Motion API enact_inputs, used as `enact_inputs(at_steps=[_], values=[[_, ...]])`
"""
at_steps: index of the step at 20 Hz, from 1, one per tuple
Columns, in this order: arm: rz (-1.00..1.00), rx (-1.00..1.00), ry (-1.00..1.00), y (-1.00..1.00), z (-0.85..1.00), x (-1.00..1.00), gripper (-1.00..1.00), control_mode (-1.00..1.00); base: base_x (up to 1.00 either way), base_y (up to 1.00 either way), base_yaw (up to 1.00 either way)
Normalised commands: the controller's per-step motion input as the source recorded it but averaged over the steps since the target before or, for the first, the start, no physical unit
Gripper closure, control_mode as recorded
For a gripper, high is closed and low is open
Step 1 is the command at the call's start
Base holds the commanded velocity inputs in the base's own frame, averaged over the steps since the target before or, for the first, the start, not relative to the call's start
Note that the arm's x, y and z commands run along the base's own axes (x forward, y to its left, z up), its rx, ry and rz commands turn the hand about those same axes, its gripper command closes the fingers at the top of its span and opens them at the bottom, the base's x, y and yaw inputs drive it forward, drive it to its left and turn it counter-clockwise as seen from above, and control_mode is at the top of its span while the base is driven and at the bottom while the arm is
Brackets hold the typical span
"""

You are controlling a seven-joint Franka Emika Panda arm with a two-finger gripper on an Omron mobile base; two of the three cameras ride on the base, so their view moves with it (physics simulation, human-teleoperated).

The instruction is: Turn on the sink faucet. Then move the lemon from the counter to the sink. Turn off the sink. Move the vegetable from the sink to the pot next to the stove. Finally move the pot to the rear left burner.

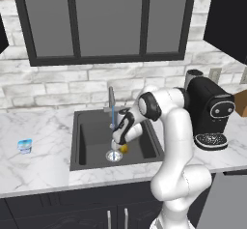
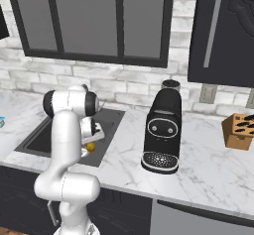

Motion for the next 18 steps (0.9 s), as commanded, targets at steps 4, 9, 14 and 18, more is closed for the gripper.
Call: enact_inputs(at_steps=[4,9,14,18], values=[[0.0,0.01,-0.02,0.0,0.48,-0.1,-1.0,-1.0,0.0,0.0,0.0],[0.0,0.06,0.0,-0.05,0.64,-0.07,-1.0,-1.0,0.0,0.0,0.0],[-0.01,0.08,0.0,-0.19,0.64,-0.01,-1.0,-1.0,0.0,0.0,0.0],[-0.03,0.08,0.0,-0.24,0.61,0.0,-1.0,-1.0,0.0,0.0,0.0]])
